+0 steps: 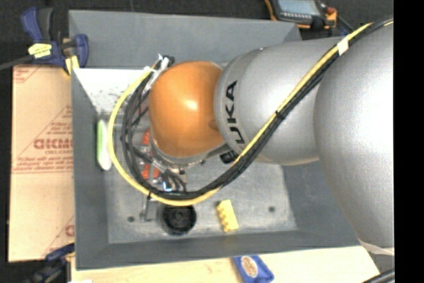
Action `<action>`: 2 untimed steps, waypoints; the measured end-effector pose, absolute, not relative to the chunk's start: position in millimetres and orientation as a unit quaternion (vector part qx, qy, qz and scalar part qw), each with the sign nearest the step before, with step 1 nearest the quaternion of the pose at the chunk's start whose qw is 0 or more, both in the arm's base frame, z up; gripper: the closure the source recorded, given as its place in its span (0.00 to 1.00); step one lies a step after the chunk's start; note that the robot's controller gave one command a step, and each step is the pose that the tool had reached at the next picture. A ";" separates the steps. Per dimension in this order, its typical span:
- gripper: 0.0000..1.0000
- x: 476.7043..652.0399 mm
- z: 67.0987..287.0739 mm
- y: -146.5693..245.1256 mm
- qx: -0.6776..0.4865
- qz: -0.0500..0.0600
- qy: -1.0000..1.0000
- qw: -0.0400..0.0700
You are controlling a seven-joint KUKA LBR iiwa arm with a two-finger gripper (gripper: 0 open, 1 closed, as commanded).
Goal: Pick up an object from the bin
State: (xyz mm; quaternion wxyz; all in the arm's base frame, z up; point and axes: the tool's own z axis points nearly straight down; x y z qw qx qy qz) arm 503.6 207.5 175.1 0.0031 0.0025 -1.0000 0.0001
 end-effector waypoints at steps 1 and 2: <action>0.00 505.8 179.6 206.6 0.000 -0.001 -1.000 -0.001; 1.00 539.5 146.5 142.2 0.082 0.001 -0.997 0.000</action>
Offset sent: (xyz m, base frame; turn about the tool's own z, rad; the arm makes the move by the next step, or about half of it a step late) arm 0.0349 -0.0635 -0.0289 -0.1629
